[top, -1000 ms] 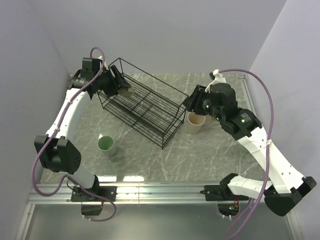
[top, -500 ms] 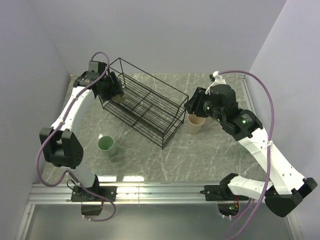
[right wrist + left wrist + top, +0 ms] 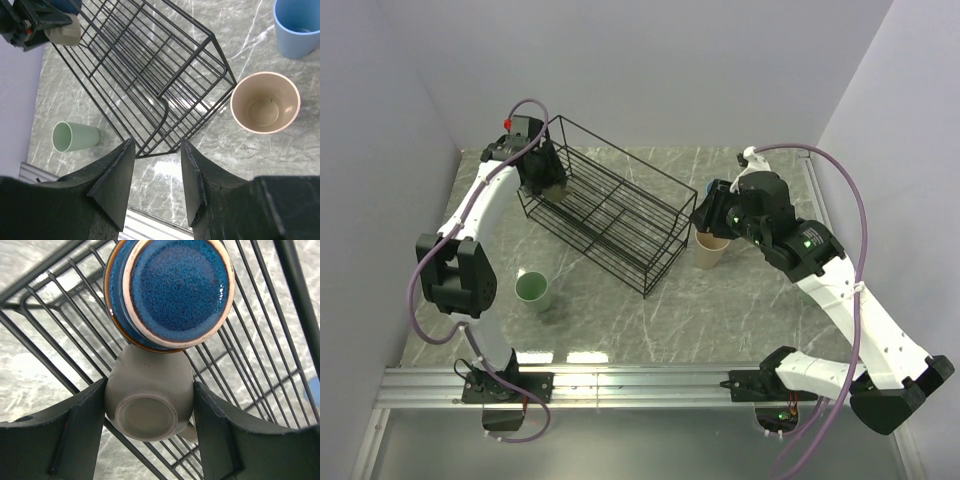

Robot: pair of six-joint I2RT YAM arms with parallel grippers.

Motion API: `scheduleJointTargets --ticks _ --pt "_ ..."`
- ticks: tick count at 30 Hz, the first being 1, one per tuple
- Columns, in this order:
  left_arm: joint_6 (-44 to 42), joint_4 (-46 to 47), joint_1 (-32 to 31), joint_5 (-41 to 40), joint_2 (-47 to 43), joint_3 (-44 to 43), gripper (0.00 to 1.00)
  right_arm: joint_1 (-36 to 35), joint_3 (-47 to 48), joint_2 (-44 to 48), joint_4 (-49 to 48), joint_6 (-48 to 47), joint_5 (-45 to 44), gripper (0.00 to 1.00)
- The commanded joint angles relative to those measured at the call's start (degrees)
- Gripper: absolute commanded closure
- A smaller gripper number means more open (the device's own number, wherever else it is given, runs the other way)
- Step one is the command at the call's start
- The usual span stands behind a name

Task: Load the cups into the dish rack

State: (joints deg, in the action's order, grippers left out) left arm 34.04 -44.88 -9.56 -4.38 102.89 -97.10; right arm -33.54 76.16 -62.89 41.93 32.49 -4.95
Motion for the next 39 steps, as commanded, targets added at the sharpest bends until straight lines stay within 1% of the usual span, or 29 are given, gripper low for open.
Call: scheduleJointTargets --ticks 1,3,4,6,7,9,10,11,12,15,17,19,25,29,31,32,34,36,37,39 --pt "-1.34 -3.62 -0.19 -4.32 1.7 -3.97 0.99 0.14 -1.54 2.59 -0.01 -0.06 -1.02 0.51" --pt "-2.13 -4.94 -0.19 -4.76 2.57 -5.73 0.91 0.23 -2.68 3.13 -0.18 0.12 -0.94 0.51" --pt "-2.4 -5.99 -0.28 -4.85 2.93 -6.08 0.8 0.23 -3.29 3.3 -0.18 0.38 -0.85 0.51" --pt "-3.1 -6.53 -0.28 -4.76 3.72 -7.05 0.69 0.23 -3.82 3.56 -0.36 0.47 -0.76 0.52" --pt "-3.37 -6.79 -0.19 -4.67 3.81 -7.22 0.58 0.23 -4.09 3.65 -0.27 0.56 -0.59 0.52" --pt "-3.72 -7.41 -0.28 -4.41 4.07 -7.4 0.48 0.23 -4.35 3.74 -0.45 0.56 -0.5 0.52" --pt "-4.24 -7.41 -0.37 -4.32 3.98 -7.23 0.38 0.23 -4.35 3.66 -0.27 0.38 -0.59 0.52" --pt "-4.51 -7.41 -0.46 -4.14 3.81 -7.14 0.34 0.32 -4.35 3.74 -0.36 0.38 -0.5 0.52" --pt "-4.68 -7.5 -0.46 -3.8 3.72 -7.05 0.27 0.23 -4.35 3.66 -0.19 0.12 -0.67 0.52" --pt "-4.86 -8.2 -0.55 -3.61 3.37 -7.14 0.24 0.14 -4.27 3.48 -0.19 -0.06 -0.5 0.52" --pt "-5.21 -8.38 -0.81 -3.79 3.11 -7.49 0.17 0.23 -4.18 3.48 -0.1 -0.23 -0.15 0.52" --pt "-5.48 -8.64 -0.98 -3.88 2.76 -7.32 0.13 0.23 -4.18 3.39 -0.01 -0.32 0.11 0.52" --pt "-5.21 -9.08 -0.98 -4.14 0.38 -7.22 0.06 0.32 -4.7 3.83 0.08 0.03 0.47 0.52" --pt "-4.6 -10.75 -0.98 -4.41 -1.64 -10.21 0.06 0.23 -5.49 4.79 0.25 0.38 0.12 0.52" --pt "-3.12 -11.71 -0.98 -4.76 -3.3 -11.61 0.06 0.14 -5.85 5.58 0.69 0.64 -1.28 0.53" --pt "-2.41 -12.59 -0.98 -5.19 -4.18 -11.8 0.06 0.05 -5.93 6.81 0.87 0.82 -3.64 0.53" --pt "-0.56 -12.69 -0.98 -5.72 -6.46 -11.1 0.07 -0.3 -6.11 8.13 0.43 1.35 -5.59 0.54" --pt "0.49 -11.02 -0.98 -4.85 -11.55 -7.94 0.07 -1.61 -5.24 8.75 -0.71 0.04 -7.08 0.54" --pt "1.28 -10.41 -0.98 -3.19 -15.05 -5.23 0.07 -3.88 -3.75 8.32 -1.15 -0.75 -7.18 0.5" --pt "2.77 -9.87 -0.98 -1.95 -18.24 -2.67 0.07 -8.19 -1.2 4.29 -2.29 -3.73 -7.61 0.44"
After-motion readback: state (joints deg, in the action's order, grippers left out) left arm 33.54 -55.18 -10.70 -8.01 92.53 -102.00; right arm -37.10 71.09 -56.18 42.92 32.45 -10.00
